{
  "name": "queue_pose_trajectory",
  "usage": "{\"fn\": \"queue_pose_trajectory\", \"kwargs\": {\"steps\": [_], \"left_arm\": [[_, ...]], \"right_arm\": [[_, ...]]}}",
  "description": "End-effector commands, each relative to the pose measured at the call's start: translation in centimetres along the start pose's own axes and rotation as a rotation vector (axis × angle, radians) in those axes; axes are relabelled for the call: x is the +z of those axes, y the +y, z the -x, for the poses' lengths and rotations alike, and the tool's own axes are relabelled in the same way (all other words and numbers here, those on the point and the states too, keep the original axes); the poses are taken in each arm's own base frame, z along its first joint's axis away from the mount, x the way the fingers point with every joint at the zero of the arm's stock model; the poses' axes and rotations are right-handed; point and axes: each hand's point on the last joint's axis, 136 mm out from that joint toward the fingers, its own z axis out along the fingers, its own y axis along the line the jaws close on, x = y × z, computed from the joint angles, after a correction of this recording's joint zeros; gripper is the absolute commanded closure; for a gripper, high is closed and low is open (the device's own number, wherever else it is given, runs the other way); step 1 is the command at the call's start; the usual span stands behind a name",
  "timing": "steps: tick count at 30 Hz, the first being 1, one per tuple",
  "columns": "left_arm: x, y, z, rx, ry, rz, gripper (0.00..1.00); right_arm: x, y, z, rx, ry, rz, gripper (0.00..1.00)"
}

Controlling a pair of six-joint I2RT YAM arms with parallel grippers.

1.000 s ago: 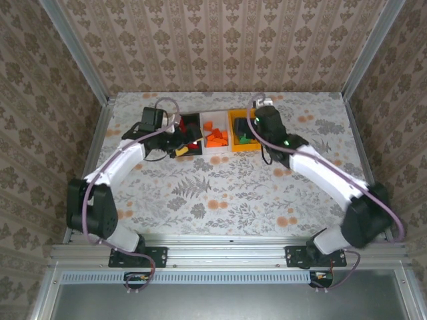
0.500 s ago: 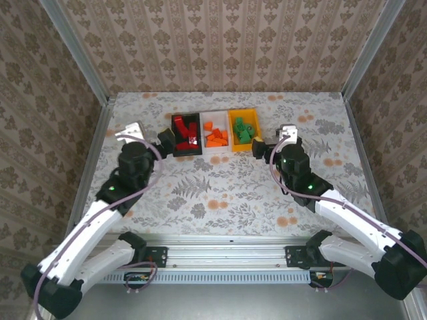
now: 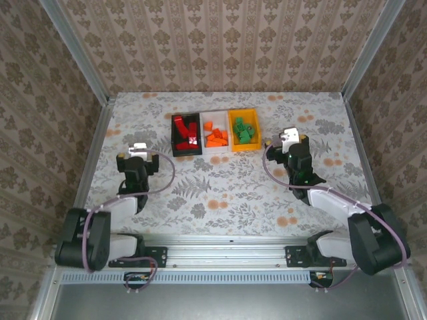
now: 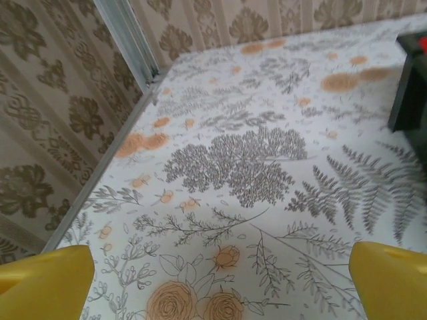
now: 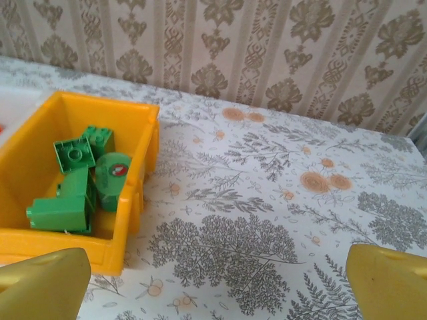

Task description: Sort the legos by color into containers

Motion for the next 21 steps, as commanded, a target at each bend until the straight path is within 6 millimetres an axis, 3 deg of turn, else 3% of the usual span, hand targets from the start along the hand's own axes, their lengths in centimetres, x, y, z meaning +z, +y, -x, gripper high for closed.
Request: {"fn": "queue_pose_trajectory", "kwargs": {"steps": [1,3,8,12,16,21], "left_arm": [[1.5,-0.6,0.7,-0.027,-0.081,-0.084,0.0],[2.9,-0.8,-0.7,-0.045,-0.066,-0.096,0.0],[4.4,-1.4,-0.9,-0.061,0.012,-0.188,0.0],[4.4,-1.3,-1.0,-0.079,0.017,-0.205,0.0],[4.5,-1.4,-1.0,-0.075,0.019,-0.212,0.0],[4.5,-1.4,-1.0,-0.075,0.021,-0.213,0.0]], "right_arm": [[0.8,0.4,-0.4,-0.09,-0.042,0.03,0.0],[1.4,-0.3,-0.9,-0.135,-0.032,-0.006,0.0],[1.2,-2.7,0.1,-0.044,-0.112,-0.03,0.0],[1.1,-4.1,-0.1,0.032,-0.106,-0.027,0.0],[0.6,-3.7,-0.4,0.055,-0.106,0.004,0.0],[-0.1,-4.7,-1.5,0.115,-0.07,-0.022,0.0]]}}
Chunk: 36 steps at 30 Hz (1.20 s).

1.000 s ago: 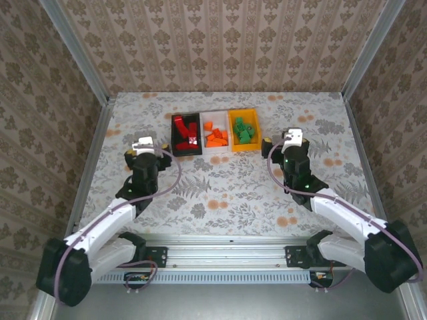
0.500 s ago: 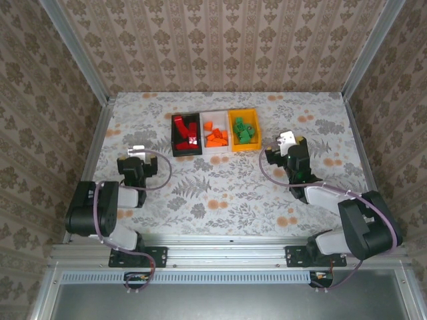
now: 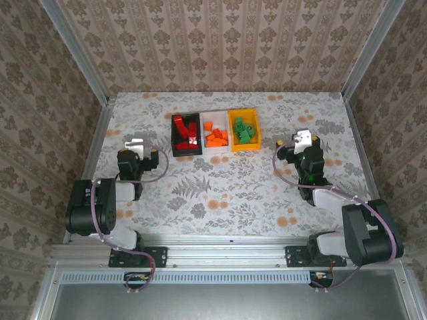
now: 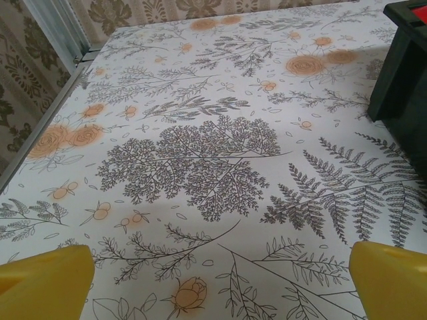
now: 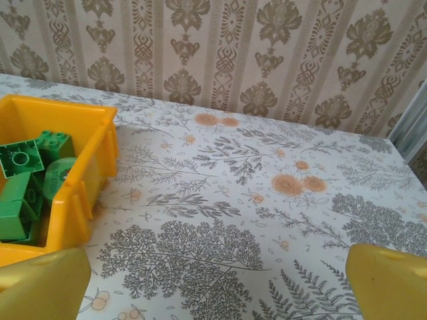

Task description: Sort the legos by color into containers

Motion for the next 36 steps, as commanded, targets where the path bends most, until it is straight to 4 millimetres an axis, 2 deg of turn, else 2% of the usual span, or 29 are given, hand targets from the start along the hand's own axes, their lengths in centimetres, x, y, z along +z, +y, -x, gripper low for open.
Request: {"fn": "queue_pose_trajectory", "kwargs": {"steps": [1,4,7,10,11,14,15,16,36], "left_arm": [[0.0,-0.3,0.6,-0.018,-0.012,-0.024,0.0],[0.0,-0.3,0.6,-0.018,-0.012,-0.023,0.0],[0.0,-0.3,0.6,-0.017,-0.012,-0.024,0.0],[0.0,-0.3,0.6,-0.017,-0.012,-0.023,0.0],[0.0,-0.3,0.6,-0.017,-0.011,-0.024,0.0],[0.0,-0.2,0.6,-0.017,-0.013,-0.022,0.0],[0.0,-0.2,0.6,-0.017,-0.013,-0.022,0.0],[0.0,-0.2,0.6,-0.017,-0.013,-0.022,0.0],[0.1,-0.2,0.5,-0.02,-0.004,-0.023,0.0]], "right_arm": [[-0.7,-0.4,-0.1,0.064,-0.002,0.007,0.0],[-0.6,-1.1,-0.9,0.101,0.03,-0.013,0.0],[0.0,-0.8,-3.2,0.1,0.072,-0.004,0.0],[1.0,-0.2,-5.8,0.109,0.035,0.009,0.0],[1.4,0.0,-5.4,0.104,0.006,0.015,0.0],[2.7,-0.2,-6.2,0.12,0.128,0.021,0.0],[2.8,-0.9,-6.2,0.15,0.127,0.013,0.0],[2.8,-1.4,-6.5,0.165,0.153,-0.002,0.0],[2.8,-1.2,-6.4,0.156,0.142,-0.007,0.0]]}}
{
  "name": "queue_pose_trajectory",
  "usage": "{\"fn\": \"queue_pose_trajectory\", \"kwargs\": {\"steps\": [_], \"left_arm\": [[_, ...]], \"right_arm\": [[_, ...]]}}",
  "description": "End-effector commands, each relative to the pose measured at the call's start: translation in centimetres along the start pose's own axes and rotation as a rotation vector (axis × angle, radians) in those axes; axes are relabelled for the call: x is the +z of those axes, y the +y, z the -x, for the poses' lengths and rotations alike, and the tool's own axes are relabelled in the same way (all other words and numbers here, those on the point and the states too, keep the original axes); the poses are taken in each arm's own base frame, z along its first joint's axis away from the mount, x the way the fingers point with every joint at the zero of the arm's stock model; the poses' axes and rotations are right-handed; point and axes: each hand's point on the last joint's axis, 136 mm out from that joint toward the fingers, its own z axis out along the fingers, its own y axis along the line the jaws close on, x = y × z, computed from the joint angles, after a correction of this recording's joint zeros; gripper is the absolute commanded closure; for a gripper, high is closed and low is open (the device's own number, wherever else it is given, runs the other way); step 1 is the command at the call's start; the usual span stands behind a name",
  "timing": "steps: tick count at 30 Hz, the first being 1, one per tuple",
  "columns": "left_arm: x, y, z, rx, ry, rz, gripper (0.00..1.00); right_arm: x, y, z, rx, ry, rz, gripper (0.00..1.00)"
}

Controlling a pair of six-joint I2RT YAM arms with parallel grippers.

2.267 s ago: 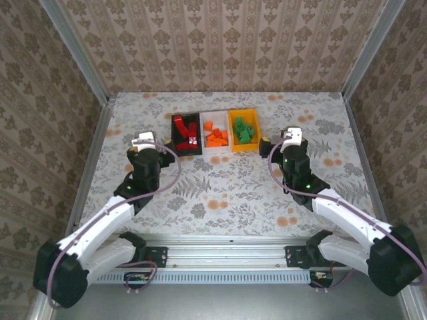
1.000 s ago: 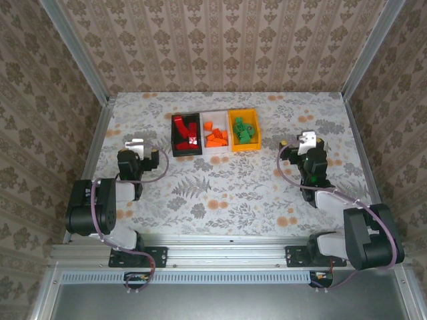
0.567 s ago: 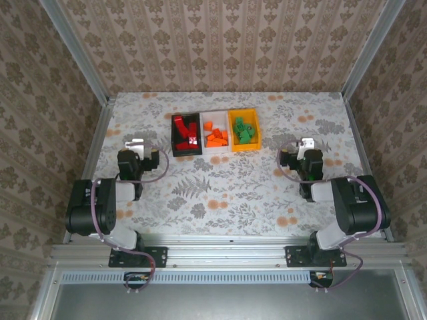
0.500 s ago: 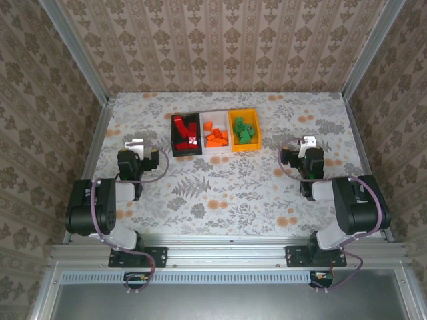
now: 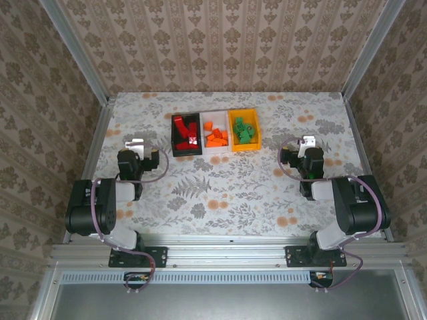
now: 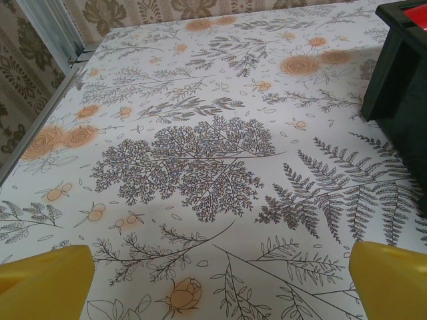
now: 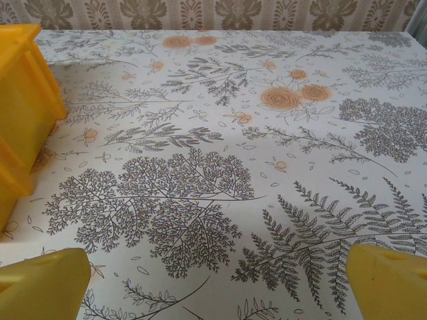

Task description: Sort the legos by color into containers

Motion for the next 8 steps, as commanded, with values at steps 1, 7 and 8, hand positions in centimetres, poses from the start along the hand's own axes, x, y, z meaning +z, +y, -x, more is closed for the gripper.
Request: {"fn": "queue_pose_trajectory", "kwargs": {"steps": [1,7,8], "left_arm": [[0.13,-0.02,0.55,-0.02,-0.004,-0.013,0.0],[0.07,-0.1,0.59,-0.016,-0.009,-0.014,0.0],[0.0,-0.08,0.58,-0.016,-0.01,-0.013,0.0]], "right_arm": [[-0.08,0.54,0.84,0.02,-0.023,0.024,0.0],[-0.11,0.55,0.96,0.02,-0.027,0.024,0.0],[-0.12,0.53,0.91,0.02,-0.026,0.023,0.0]]}}
